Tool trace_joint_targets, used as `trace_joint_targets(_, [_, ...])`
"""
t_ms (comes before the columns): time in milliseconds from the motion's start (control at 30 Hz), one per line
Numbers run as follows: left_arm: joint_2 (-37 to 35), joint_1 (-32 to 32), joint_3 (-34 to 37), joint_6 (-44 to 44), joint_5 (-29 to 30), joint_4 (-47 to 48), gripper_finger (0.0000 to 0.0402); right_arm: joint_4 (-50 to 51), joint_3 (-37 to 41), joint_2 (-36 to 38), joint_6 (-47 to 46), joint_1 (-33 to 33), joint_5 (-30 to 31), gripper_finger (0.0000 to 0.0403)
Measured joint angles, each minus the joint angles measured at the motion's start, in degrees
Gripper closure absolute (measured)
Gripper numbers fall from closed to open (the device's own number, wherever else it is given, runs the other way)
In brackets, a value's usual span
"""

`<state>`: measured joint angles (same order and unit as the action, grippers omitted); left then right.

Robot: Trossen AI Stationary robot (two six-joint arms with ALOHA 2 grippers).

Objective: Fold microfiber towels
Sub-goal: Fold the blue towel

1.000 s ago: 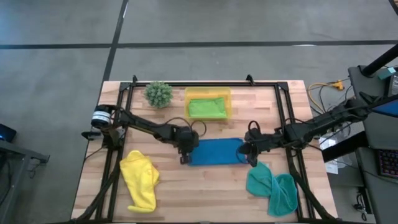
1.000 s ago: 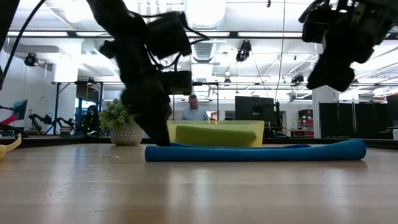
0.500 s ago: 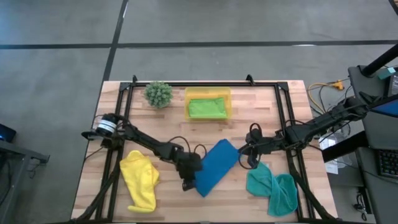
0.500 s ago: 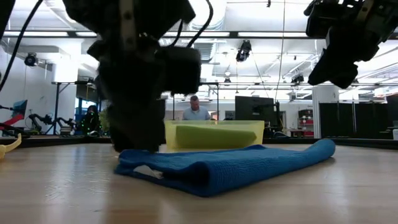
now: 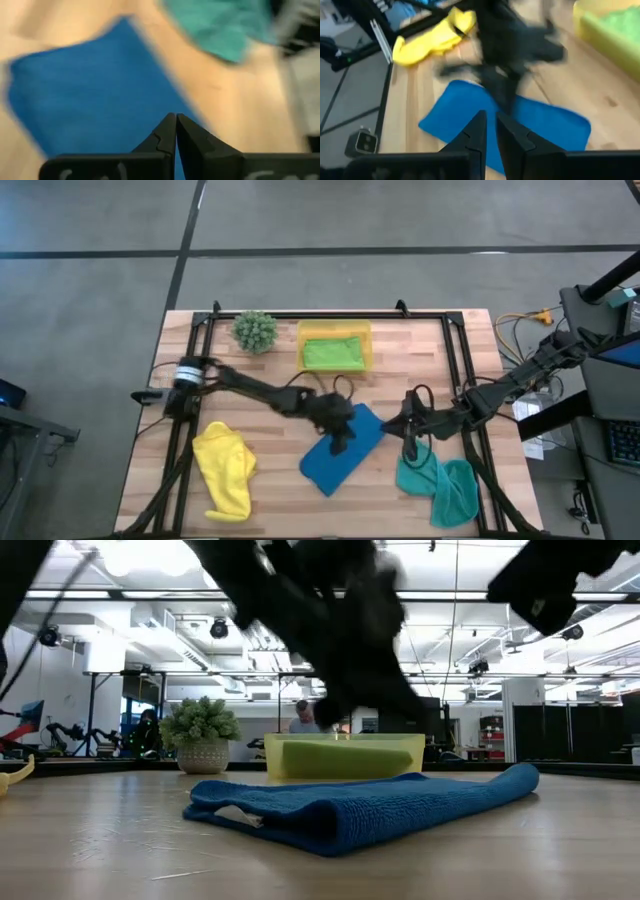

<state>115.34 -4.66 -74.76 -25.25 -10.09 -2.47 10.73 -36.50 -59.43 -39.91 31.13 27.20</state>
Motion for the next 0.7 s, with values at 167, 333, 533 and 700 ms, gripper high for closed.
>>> trace_joint_targets(167, [9.1,3.8,-8.3,4.8,0.4,0.6,0.0401,0.1,-2.7,0.2,-1.1,3.3,8.3,0.0369])
trace_joint_targets(333, [12.9,4.4,-14.3,8.4,1.9,5.8,0.0401,0.9,-5.4,0.2,-0.6,5.8,12.3,0.0369])
trace_joint_targets(533, [12.5,3.9,-16.3,10.8,9.8,16.3,0.0401,2.6,-6.8,0.1,-0.6,7.7,15.1,0.0369])
trace_joint_targets(700, [11.4,3.1,-16.7,10.6,18.2,24.1,0.0401,2.9,-6.7,0.1,-0.1,7.6,15.5,0.0369])
